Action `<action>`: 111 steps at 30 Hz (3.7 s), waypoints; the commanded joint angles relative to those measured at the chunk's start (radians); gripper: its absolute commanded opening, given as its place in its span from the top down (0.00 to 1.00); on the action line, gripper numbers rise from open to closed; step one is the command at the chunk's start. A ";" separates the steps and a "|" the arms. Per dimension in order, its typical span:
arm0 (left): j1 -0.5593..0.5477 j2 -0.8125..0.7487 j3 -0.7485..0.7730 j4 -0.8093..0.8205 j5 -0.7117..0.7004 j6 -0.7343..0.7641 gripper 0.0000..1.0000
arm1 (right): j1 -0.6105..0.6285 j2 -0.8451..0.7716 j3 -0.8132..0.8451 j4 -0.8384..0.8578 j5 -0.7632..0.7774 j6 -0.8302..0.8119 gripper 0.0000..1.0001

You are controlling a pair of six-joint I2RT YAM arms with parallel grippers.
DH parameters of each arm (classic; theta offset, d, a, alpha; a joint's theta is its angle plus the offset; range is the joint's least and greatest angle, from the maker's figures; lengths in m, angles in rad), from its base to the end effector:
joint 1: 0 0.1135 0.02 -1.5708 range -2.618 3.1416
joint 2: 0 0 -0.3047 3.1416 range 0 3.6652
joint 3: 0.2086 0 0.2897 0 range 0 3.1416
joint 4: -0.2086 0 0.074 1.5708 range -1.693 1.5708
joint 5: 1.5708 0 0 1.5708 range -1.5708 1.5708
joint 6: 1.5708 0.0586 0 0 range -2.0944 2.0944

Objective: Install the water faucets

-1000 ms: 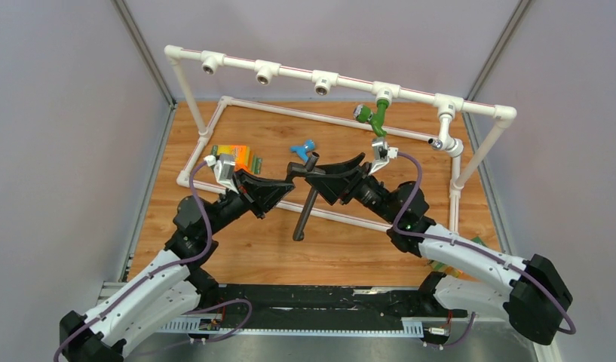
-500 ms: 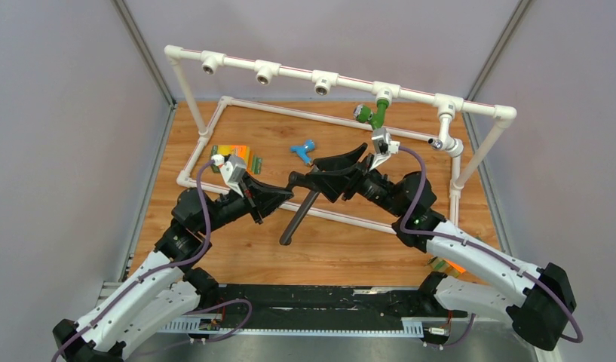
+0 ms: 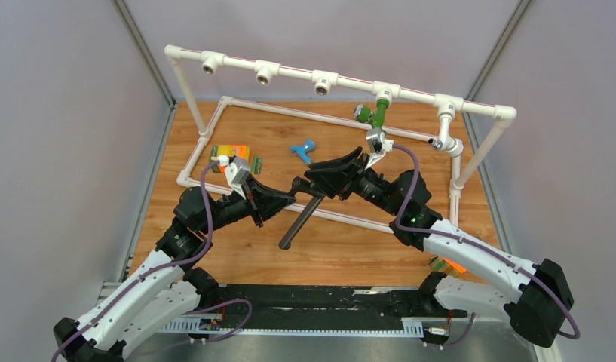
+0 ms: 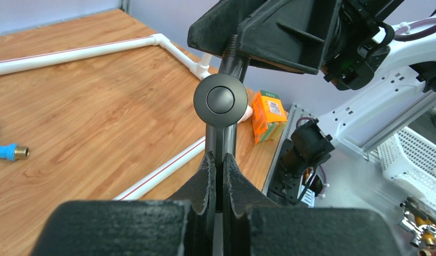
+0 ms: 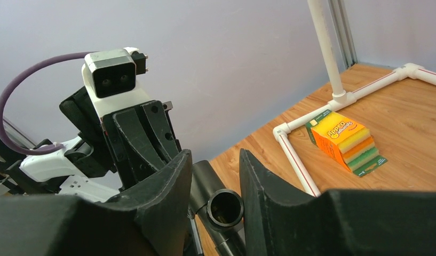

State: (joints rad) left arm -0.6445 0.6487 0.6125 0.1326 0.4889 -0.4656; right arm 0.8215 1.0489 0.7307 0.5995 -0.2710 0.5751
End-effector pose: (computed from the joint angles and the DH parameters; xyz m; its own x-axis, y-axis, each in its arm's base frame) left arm 0.1336 -0.1348 0.3594 -0.3372 -0.2424 -0.9097 0.8424 0.3537 -0.4065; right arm 0.1802 0.2167 0.3822 -0.3203 0.4251 -0.8466 -0.8418 0.2821 0.4602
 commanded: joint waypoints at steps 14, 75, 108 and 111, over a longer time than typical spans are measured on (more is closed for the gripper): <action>0.005 -0.014 0.038 0.140 0.005 -0.019 0.95 | -0.001 -0.010 -0.028 0.063 0.061 0.094 1.00; -0.053 0.292 -0.343 0.984 -0.170 -0.278 0.15 | 0.024 -0.027 -0.261 0.344 0.452 0.517 1.00; -0.158 0.542 -0.290 1.332 -0.266 -0.292 0.97 | 0.133 0.068 -0.258 0.434 0.486 0.540 1.00; -0.158 0.493 -0.298 1.293 -0.286 -0.280 1.00 | 0.133 0.063 -0.269 0.434 0.490 0.533 1.00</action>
State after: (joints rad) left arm -0.7979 1.2064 0.2985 1.3128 0.2462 -0.7712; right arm 0.9276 1.1225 0.4458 0.9150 0.2531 1.0718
